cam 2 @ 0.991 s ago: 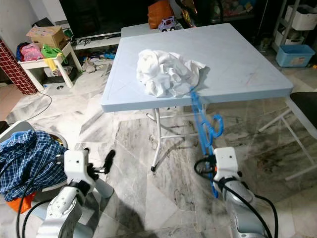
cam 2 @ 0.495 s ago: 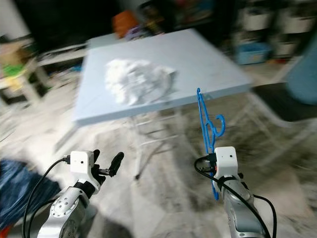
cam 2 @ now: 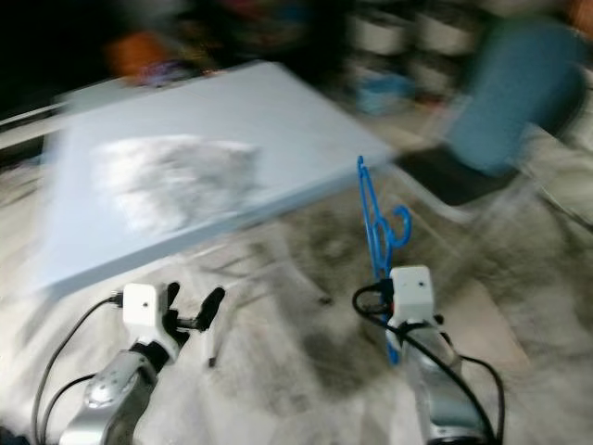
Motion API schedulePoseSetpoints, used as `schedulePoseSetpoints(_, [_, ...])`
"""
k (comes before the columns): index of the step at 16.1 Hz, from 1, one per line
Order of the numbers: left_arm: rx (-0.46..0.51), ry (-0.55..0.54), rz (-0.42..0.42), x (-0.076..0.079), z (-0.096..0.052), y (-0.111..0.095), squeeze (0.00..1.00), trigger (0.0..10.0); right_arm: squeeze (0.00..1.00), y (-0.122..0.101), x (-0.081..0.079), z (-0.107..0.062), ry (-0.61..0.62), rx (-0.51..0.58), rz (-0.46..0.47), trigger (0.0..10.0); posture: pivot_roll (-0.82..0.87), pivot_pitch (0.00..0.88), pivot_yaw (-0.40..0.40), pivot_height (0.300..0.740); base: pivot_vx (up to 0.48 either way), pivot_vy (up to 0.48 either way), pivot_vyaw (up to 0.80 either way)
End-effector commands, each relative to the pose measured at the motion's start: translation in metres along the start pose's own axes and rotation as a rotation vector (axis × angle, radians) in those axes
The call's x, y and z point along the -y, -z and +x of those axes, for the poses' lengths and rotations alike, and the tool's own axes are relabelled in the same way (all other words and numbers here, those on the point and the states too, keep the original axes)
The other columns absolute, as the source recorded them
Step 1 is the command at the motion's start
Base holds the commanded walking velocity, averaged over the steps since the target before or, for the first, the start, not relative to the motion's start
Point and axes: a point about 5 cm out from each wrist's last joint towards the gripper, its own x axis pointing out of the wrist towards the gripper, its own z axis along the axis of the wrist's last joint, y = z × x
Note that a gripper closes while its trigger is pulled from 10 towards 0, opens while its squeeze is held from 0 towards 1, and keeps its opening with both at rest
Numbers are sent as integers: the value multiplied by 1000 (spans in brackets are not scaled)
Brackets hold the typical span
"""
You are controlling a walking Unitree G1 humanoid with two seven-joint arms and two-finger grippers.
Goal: Hang hanger
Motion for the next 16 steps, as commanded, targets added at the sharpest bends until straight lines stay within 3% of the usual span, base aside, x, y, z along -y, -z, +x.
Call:
schedulePoseSetpoints(1, [-1,15,17,-1,-1,-2,0,10000,0,-10,-2,2,4,32,1,10000,-155,0,110,740,277,0,-800])
schedulePoseSetpoints(9, [-41,-16,7,-2,0,4,0,10000,0,-10,-2,4,4,15,11,10000,-152,0,91,740,203,0,-759])
schedulePoseSetpoints(14, [-27,-73,-20,-7,2,2,0,10000,0,-6,-5,8,-11,-44,28,10000,-144,0,58,740,0,0,0])
schedulePoseSetpoints(16, [-12,-86,-9,-10,5,-1,0,10000,0,-7,-9,11,-21,-68,-10,10000,-132,0,19,740,0,0,0])
